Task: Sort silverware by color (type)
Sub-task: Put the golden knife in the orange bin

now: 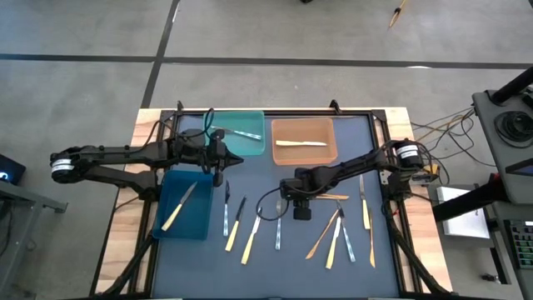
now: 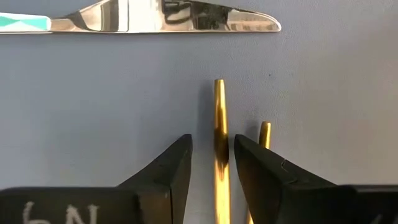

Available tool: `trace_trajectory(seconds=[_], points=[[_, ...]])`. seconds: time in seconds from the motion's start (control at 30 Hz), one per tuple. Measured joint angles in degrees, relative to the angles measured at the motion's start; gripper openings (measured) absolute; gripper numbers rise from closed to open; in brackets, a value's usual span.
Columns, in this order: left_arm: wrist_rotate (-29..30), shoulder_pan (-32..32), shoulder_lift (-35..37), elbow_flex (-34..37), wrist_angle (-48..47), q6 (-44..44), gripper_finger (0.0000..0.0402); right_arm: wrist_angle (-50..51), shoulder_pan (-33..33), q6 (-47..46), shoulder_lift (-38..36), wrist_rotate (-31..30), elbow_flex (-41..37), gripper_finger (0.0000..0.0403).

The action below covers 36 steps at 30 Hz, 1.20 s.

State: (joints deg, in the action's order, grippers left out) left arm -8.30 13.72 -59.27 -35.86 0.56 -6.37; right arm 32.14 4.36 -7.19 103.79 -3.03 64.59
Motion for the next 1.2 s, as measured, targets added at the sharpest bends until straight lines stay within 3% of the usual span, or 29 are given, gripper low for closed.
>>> trace_trajectory(seconds=[0.47,0.9,1.2], points=[[0.33,0.00,0.00,0.00,0.11,0.00,0.0000,-2.55,0.02,1.45,0.18,0.31,-1.26,0.0017],[0.39,-0.01,0.00,0.00,1.28,-1.98,0.0000,-1.71,-0.06,0.80,-1.32,-0.61,1.43,0.0014],[0.46,0.04,1.54,-0.85,2.81,-7.80,0.0000,-1.37,-0.66,0.86,-7.24,-0.43,2.86,0.0013]])
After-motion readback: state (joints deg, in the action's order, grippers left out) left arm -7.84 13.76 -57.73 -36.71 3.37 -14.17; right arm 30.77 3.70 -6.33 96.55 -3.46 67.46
